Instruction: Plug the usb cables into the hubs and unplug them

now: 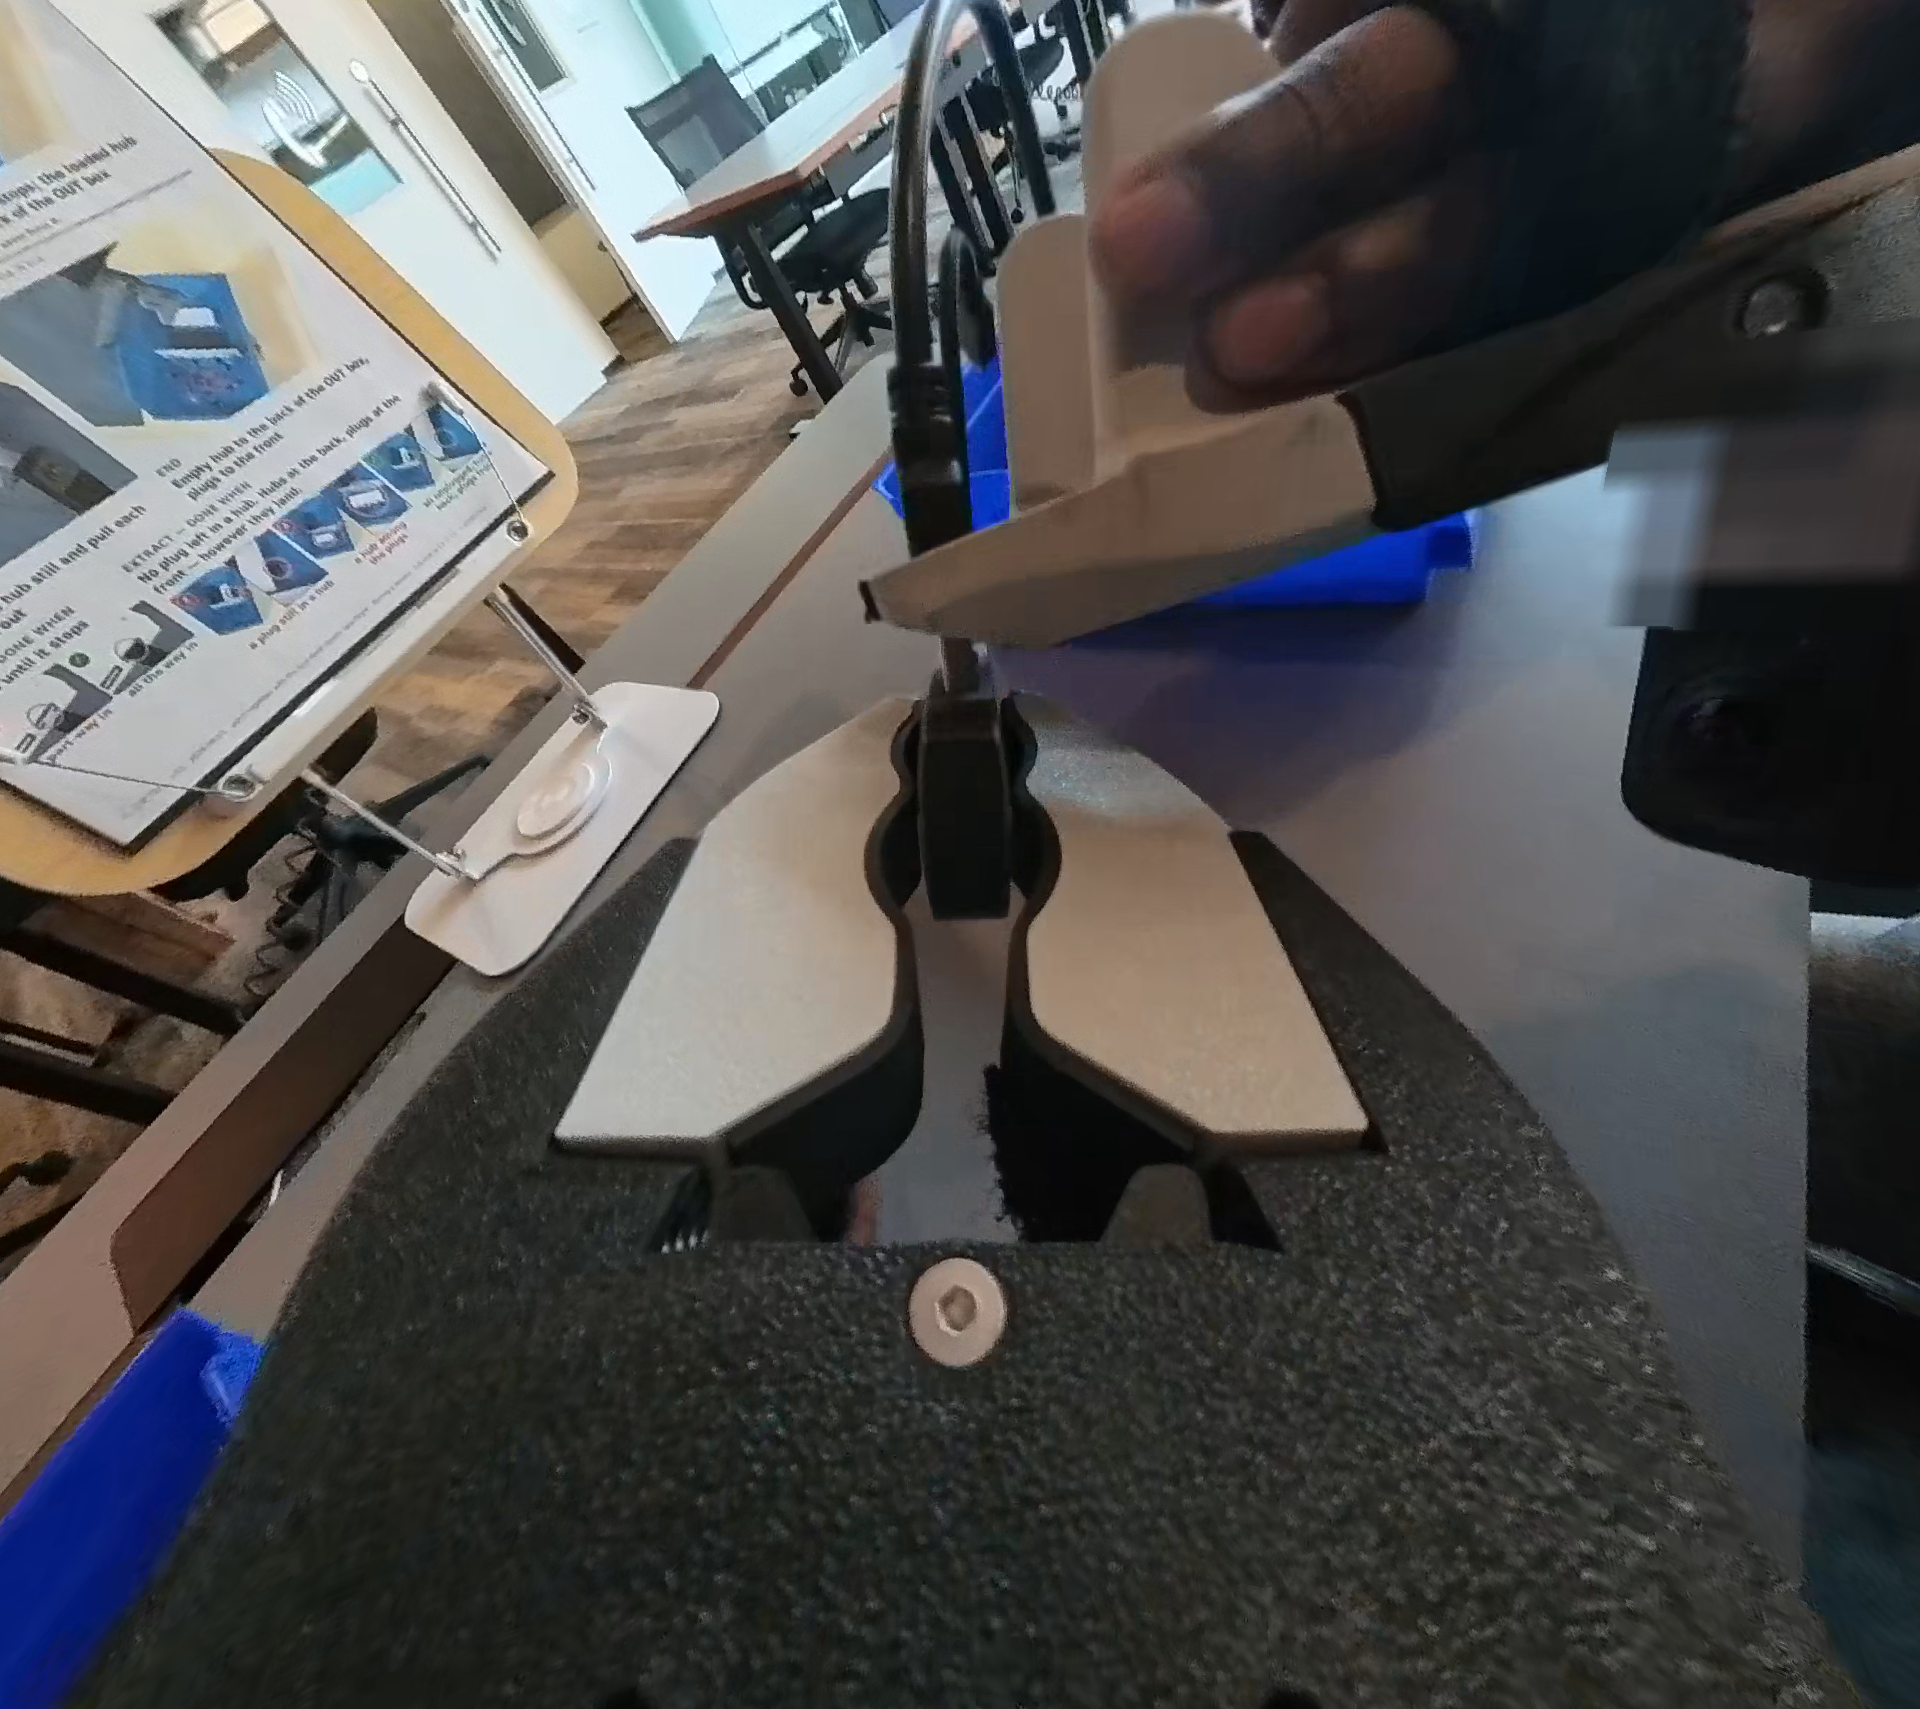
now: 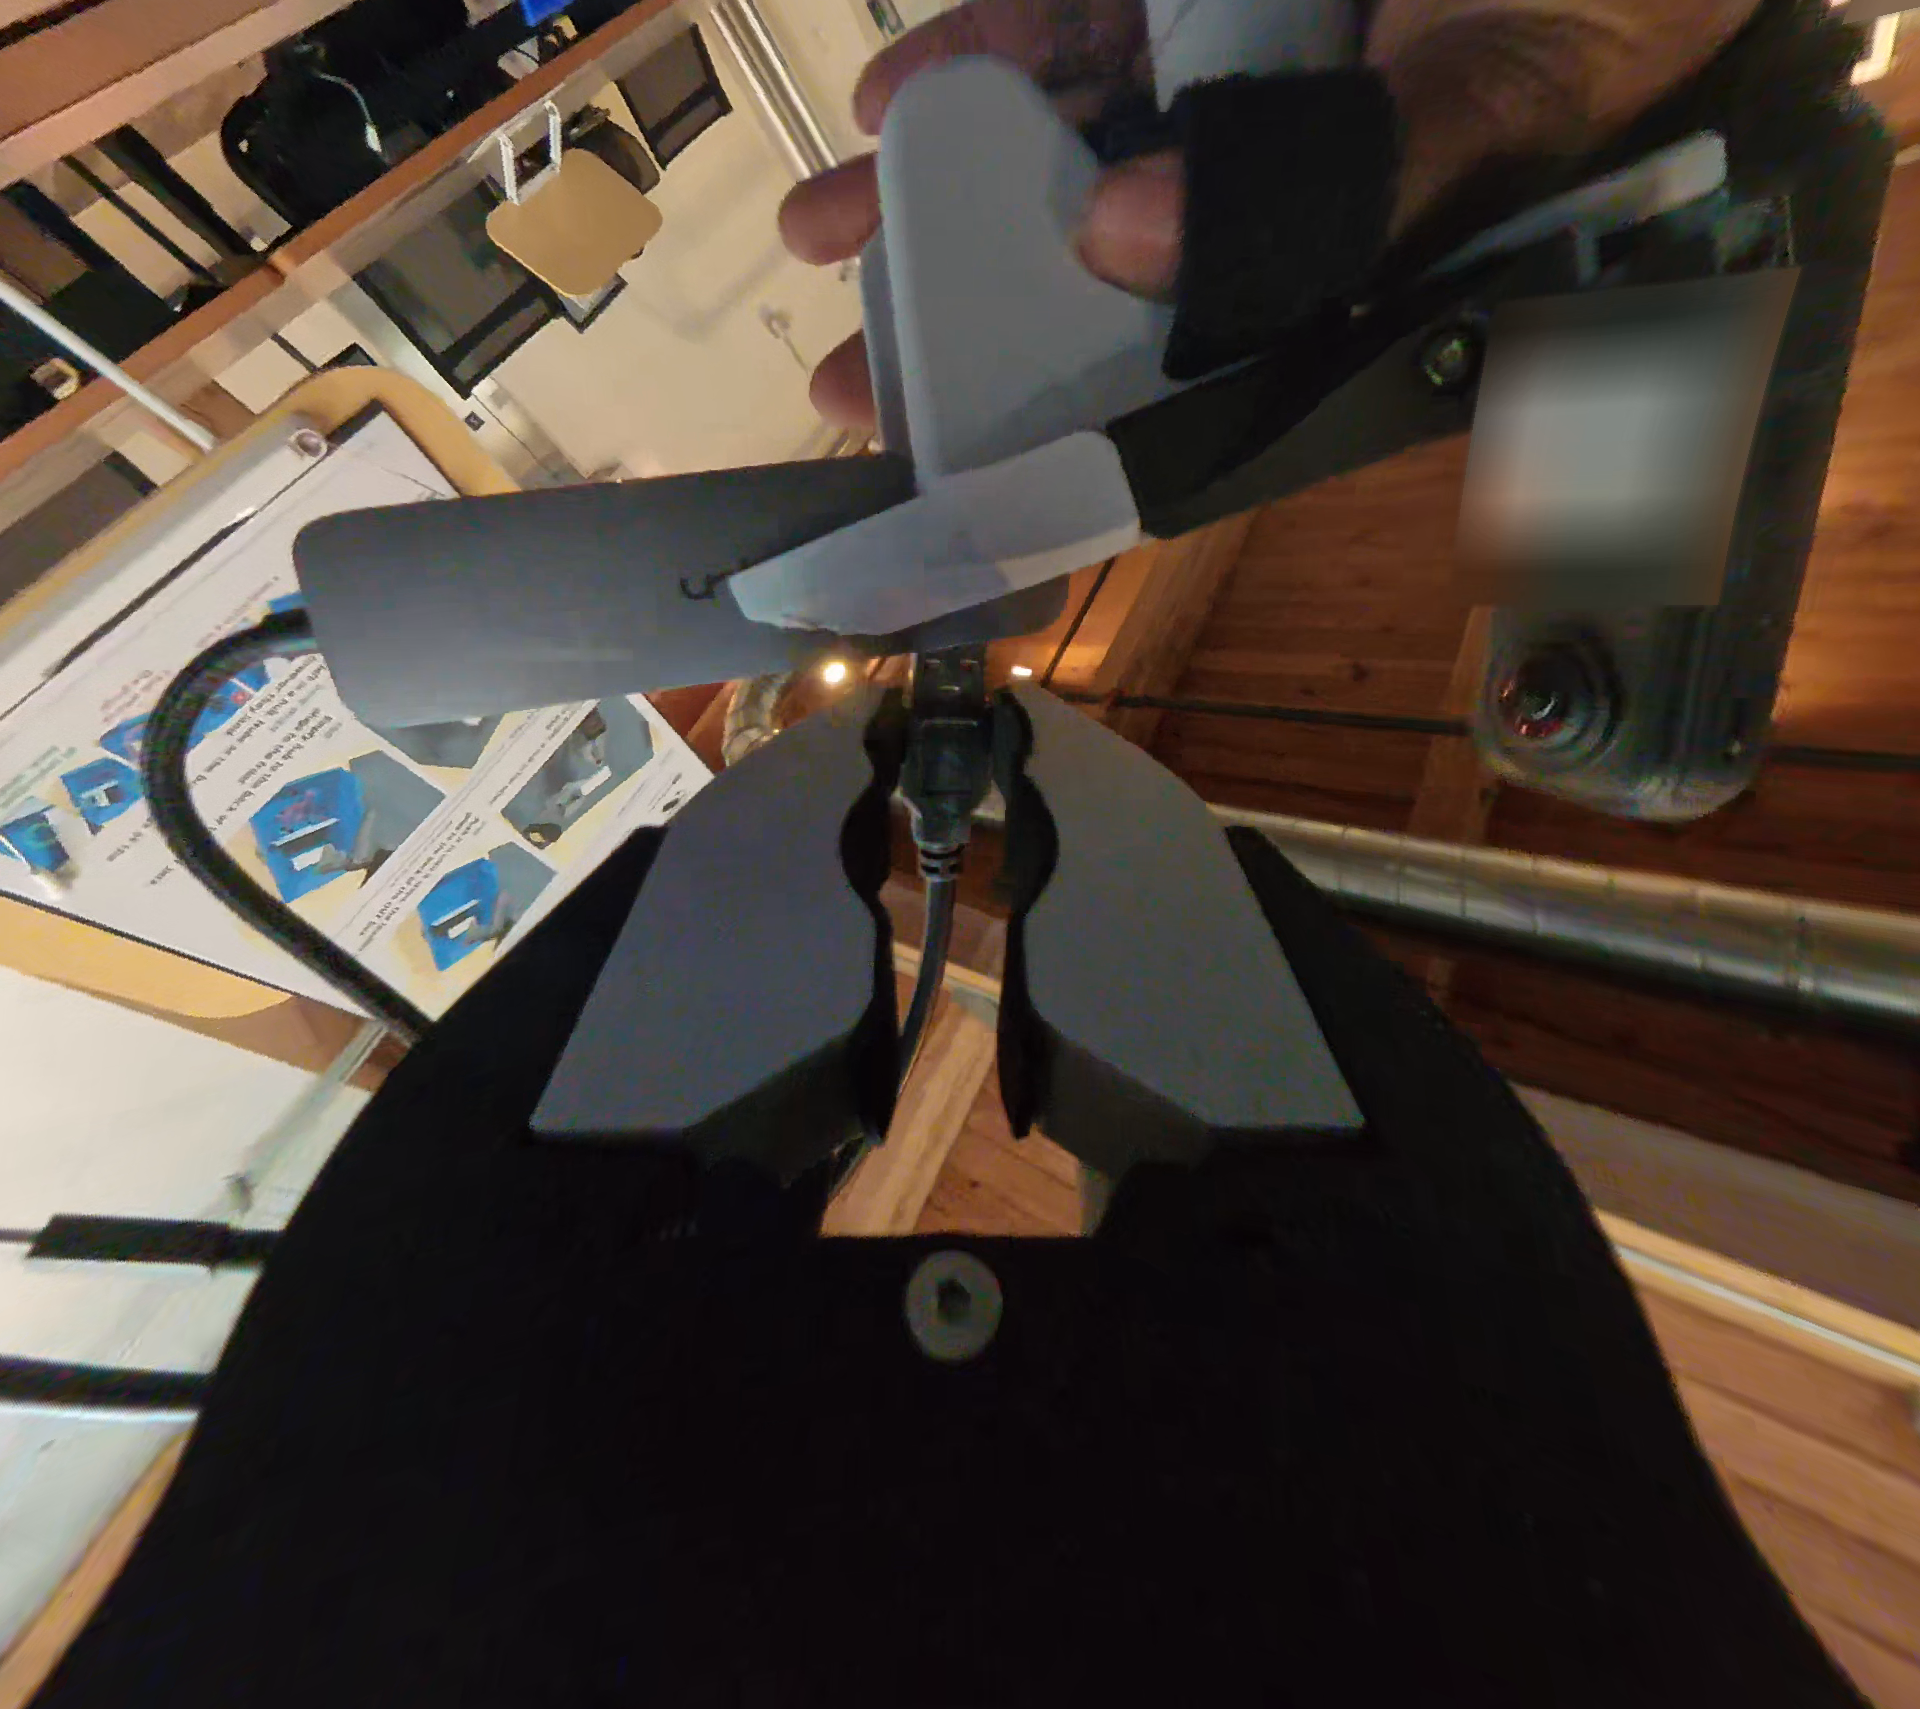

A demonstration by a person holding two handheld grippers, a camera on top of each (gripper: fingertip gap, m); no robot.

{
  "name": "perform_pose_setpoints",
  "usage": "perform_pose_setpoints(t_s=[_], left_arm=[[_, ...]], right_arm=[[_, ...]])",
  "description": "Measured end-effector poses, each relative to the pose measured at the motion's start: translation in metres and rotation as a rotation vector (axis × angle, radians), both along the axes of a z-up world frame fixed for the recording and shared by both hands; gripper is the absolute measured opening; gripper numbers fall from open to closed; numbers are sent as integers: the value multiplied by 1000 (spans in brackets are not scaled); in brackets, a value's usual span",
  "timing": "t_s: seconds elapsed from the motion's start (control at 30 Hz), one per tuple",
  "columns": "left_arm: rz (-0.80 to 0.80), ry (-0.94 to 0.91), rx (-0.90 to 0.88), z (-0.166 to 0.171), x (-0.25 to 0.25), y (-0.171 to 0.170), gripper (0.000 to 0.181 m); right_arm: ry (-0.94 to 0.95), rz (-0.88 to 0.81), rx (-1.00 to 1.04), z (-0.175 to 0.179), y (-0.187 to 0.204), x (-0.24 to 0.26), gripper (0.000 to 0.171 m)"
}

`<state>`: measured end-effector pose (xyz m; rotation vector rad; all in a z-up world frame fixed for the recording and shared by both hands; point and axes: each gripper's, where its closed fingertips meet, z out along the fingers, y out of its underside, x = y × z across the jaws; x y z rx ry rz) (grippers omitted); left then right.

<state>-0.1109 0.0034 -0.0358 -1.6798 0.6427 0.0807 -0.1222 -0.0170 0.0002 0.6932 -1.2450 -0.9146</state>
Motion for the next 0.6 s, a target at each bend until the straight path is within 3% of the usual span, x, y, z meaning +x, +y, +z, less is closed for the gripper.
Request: perform_pose_setpoints(t_s=[0.6], left_arm=[[-13,-15,-164,-31,21,10,11]], right_arm=[[-188,-61,118,-32,6,10,15]])
